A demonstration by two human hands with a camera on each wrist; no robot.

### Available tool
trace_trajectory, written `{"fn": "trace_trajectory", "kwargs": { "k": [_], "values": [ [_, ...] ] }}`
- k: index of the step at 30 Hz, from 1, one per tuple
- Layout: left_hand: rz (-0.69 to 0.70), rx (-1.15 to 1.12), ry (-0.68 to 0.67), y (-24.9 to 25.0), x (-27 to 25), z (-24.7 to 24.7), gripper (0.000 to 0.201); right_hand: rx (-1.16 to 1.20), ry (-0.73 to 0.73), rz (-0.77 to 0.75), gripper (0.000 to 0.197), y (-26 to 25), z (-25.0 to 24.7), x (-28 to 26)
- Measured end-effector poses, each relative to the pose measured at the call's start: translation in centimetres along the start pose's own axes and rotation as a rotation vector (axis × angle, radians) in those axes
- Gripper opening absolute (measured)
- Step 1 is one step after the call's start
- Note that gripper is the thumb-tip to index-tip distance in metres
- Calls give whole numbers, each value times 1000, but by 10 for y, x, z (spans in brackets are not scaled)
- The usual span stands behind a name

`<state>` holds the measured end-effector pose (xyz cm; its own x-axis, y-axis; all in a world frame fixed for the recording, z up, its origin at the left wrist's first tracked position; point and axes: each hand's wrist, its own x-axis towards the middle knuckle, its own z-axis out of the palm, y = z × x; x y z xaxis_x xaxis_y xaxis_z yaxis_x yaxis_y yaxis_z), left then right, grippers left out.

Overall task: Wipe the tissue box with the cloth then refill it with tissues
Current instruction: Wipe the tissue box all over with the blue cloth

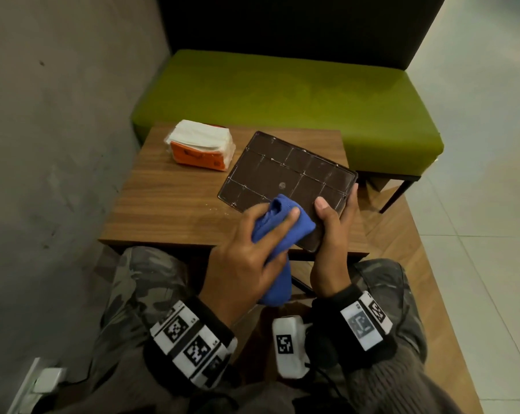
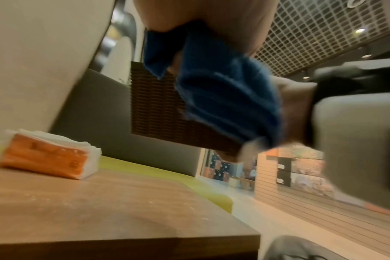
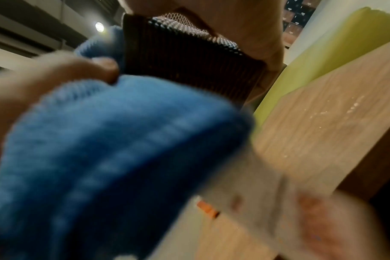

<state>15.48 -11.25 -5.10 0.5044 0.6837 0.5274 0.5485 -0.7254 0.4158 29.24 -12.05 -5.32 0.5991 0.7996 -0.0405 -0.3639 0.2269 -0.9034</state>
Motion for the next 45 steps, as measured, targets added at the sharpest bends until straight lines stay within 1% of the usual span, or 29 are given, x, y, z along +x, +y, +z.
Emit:
{"fn": "trace_trajectory", "kwargs": {
  "k": [1, 4, 5, 6, 7, 9, 10, 11, 14, 15, 16, 17, 20, 23, 25, 26, 27, 29, 31, 34, 36, 37, 38, 40, 42, 45],
  "values": [
    [-30, 15, 17, -7, 4, -3, 47, -4, -9, -13, 94, 0, -1, -1],
    [-229, -9, 105, -27, 16, -11, 48, -30, -13, -57, 87, 0, -3, -2],
    [-253, -18, 123, -28, 16, -12, 48, -35, -10, -70, 87, -1, -2, -2],
    [-234, -28, 126, -27, 14, -11, 48, -35, 2, -78, 88, -1, -1, -1],
    [-179, -41, 112, -23, 10, -8, 49, -31, 14, -85, 88, -2, -1, 1],
    [-51, -28, 42, -19, -3, -5, 50, -32, 23, -91, 87, -4, -2, 2],
    [-31, -14, 16, -23, -5, -6, 49, -47, 8, -88, 87, -4, -4, 3],
    [-65, -9, 19, -30, -3, -8, 48, -60, -7, -84, 87, -4, -5, 3],
    [-297, -20, 157, -54, 8, -14, 45, -69, -29, -103, 87, -3, -9, -1],
    [-334, -32, 170, -57, 8, -14, 46, -72, -28, -110, 87, -3, -8, -2],
    [-330, -40, 161, -54, 6, -13, 47, -71, -25, -107, 86, -3, -8, -1],
    [-295, -40, 136, -48, 2, -10, 49, -71, -22, -103, 86, -2, -6, 1],
    [-81, -4, 67, -17, -9, -2, 49, -146, -37, -123, 89, 2, -1, 5],
    [57, 32, 116, -6, 11, -4, 42, -257, -107, -109, 88, 9, 0, -2],
    [82, 93, 163, -14, 35, -8, 41, -325, -149, -119, 87, 11, 0, -10],
    [52, 114, 175, -21, 47, -11, 42, -348, -157, -135, 87, 10, -2, -13],
    [-12, 113, 181, -29, 57, -14, 43, -361, -159, -155, 87, 7, -3, -15],
    [-216, 19, 192, -44, 70, -20, 47, -366, -158, -217, 89, 0, -5, -18],
    [-426, -188, 206, -53, 68, -19, 46, -366, -149, -284, 90, -5, -7, -18],
    [-777, -504, 188, -49, 45, -9, 33, -381, -100, -349, 92, -11, -8, -15],
    [-985, -730, 213, -43, 31, -1, 26, -429, -98, -375, 92, -13, -6, -13],
    [-1043, -835, 248, -39, 29, 1, 23, -440, -100, -374, 92, -12, -4, -13],
    [-1068, -913, 288, -36, 29, 2, 22, -436, -94, -370, 91, -10, -3, -14],
    [-1076, -1017, 343, -29, 32, 4, 24, -434, -62, -399, 92, -4, -1, -16],
    [-1100, -1108, 328, -25, 36, 3, 28, -476, -51, -442, 93, 1, 1, -17],
    [-1136, -1162, 281, -38, 43, -3, 25, -519, -108, -436, 93, 1, -2, -18]
  ]
}}
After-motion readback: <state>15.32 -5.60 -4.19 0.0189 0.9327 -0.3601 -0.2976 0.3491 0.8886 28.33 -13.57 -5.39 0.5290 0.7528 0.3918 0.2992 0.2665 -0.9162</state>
